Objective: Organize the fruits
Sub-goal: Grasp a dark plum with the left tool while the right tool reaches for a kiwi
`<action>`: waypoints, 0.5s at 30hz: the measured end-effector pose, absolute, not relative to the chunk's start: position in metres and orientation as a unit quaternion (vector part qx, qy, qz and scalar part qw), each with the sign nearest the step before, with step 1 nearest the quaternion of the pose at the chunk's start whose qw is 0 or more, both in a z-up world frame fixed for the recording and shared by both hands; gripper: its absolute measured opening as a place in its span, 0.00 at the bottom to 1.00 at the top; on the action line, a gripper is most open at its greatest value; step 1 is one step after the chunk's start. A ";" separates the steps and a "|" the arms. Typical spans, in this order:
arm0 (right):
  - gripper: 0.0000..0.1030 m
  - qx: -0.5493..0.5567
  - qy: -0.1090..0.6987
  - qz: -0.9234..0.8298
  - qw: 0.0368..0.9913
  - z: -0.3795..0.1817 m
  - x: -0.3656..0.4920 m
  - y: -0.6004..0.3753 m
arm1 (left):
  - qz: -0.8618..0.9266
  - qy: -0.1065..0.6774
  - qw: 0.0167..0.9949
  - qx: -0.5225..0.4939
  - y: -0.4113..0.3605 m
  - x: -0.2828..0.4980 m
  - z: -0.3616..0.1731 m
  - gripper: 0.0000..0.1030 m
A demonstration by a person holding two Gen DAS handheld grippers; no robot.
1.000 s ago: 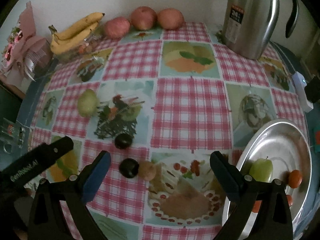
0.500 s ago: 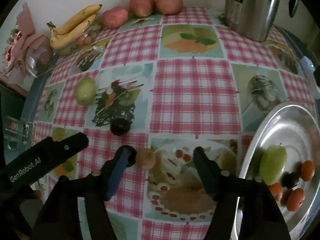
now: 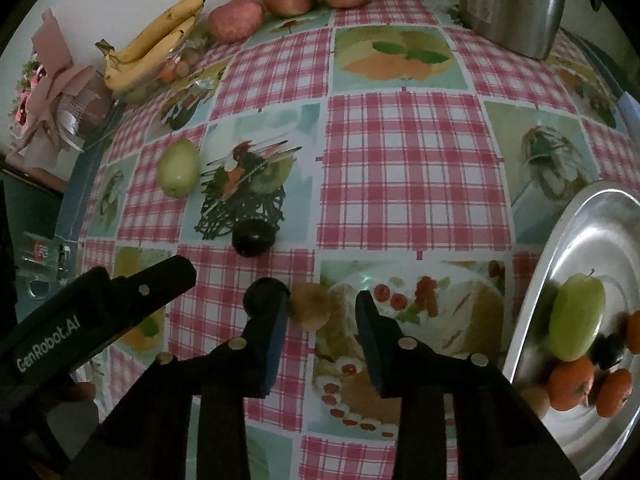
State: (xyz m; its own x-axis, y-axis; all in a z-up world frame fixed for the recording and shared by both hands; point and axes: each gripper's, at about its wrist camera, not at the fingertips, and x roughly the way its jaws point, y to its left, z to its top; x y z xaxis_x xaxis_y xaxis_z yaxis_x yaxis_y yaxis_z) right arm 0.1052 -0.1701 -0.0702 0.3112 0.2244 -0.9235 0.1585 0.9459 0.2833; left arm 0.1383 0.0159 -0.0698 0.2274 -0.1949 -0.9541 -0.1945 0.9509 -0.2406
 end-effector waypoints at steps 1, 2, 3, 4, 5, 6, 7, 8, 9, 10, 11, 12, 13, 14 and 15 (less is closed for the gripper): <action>0.34 0.165 0.587 0.022 0.792 -0.071 0.105 -0.170 | 0.000 0.621 0.768 -0.157 0.016 0.138 -0.070 1.00; 0.33 0.166 0.588 0.024 0.791 -0.072 0.107 -0.169 | 0.000 0.621 0.768 -0.158 0.016 0.139 -0.070 1.00; 0.31 0.167 0.588 0.025 0.791 -0.072 0.107 -0.169 | 0.000 0.621 0.768 -0.158 0.016 0.139 -0.070 1.00; 0.30 0.168 0.588 0.026 0.791 -0.072 0.107 -0.169 | 0.000 0.620 0.768 -0.159 0.016 0.139 -0.069 1.00; 0.29 0.170 0.588 0.028 0.790 -0.072 0.107 -0.169 | -0.001 0.620 0.768 -0.159 0.017 0.138 -0.068 1.00; 0.27 0.171 0.588 0.029 0.790 -0.072 0.108 -0.168 | -0.001 0.620 0.768 -0.159 0.017 0.138 -0.068 1.00; 0.25 0.173 0.588 0.031 0.790 -0.072 0.108 -0.168 | -0.001 0.620 0.768 -0.159 0.017 0.138 -0.068 1.00; 0.24 0.178 0.588 0.034 0.788 -0.072 0.108 -0.168 | -0.001 0.620 0.768 -0.160 0.018 0.138 -0.067 1.00; 0.24 0.181 0.588 0.035 0.788 -0.072 0.108 -0.168 | -0.001 0.620 0.768 -0.160 0.018 0.138 -0.067 1.00; 0.23 0.182 0.588 0.036 0.787 -0.072 0.108 -0.169 | -0.001 0.619 0.768 -0.161 0.018 0.138 -0.066 1.00; 0.23 0.183 0.588 0.036 0.787 -0.072 0.108 -0.169 | -0.002 0.620 0.768 -0.160 0.019 0.138 -0.066 1.00; 0.23 0.185 0.589 0.036 0.786 -0.072 0.108 -0.169 | -0.002 0.619 0.769 -0.160 0.019 0.138 -0.067 1.00; 0.23 0.186 0.589 0.036 0.786 -0.072 0.108 -0.170 | -0.002 0.619 0.769 -0.160 0.019 0.138 -0.066 1.00; 0.23 0.187 0.589 0.037 0.786 -0.072 0.108 -0.170 | -0.001 0.619 0.769 -0.161 0.019 0.137 -0.067 1.00; 0.23 0.188 0.589 0.037 0.785 -0.072 0.108 -0.171 | -0.002 0.619 0.768 -0.161 0.019 0.137 -0.067 1.00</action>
